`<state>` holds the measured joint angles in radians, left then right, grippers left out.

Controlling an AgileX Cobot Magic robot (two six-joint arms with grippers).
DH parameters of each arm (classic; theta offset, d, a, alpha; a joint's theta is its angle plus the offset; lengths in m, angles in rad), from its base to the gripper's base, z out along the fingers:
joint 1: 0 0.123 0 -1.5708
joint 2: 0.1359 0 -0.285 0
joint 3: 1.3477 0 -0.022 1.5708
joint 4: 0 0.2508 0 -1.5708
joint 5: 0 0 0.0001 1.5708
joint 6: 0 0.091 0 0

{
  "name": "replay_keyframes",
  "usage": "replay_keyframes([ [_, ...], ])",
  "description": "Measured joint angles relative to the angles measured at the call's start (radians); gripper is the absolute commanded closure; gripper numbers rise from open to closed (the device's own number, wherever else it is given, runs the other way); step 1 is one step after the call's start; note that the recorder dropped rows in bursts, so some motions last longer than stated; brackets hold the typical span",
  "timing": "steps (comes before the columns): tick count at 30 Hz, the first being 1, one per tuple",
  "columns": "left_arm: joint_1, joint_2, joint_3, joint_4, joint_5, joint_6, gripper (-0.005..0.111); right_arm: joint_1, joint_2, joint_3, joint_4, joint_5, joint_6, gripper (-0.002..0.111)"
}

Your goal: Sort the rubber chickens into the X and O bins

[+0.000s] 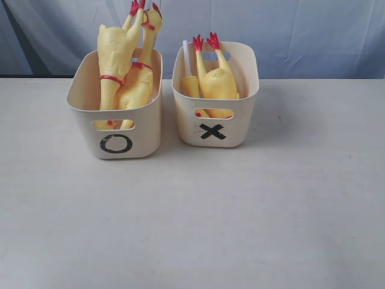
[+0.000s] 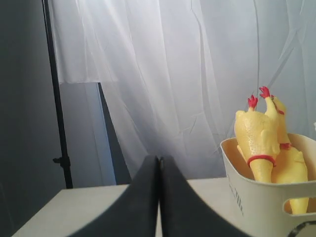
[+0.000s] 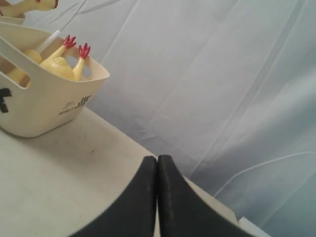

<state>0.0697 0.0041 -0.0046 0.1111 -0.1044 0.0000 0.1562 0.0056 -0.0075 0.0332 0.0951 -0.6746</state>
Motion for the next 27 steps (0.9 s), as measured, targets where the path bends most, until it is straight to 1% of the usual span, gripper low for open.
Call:
replay_keyframes([
  [5, 0.0, 0.0, 0.0, 0.0, 0.104, 0.0, 0.107, 0.0, 0.0, 0.0, -0.004, 0.094, 0.0, 0.108],
  [11, 0.0, 0.0, 0.0, 0.0, 0.184, 0.0, 0.107, 0.0, 0.0, 0.0, -0.004, 0.17, 0.0, 0.108],
  [18, 0.0, 0.0, 0.0, -0.002, 0.316, 0.0, 0.107, 0.0, 0.0, 0.0, -0.004, 0.197, 0.0, 0.108],
  [27, 0.0, 0.0, 0.0, -0.003, 0.334, 0.0, 0.107, 0.0, 0.0, 0.0, -0.002, 0.204, 0.0, 0.108],
])
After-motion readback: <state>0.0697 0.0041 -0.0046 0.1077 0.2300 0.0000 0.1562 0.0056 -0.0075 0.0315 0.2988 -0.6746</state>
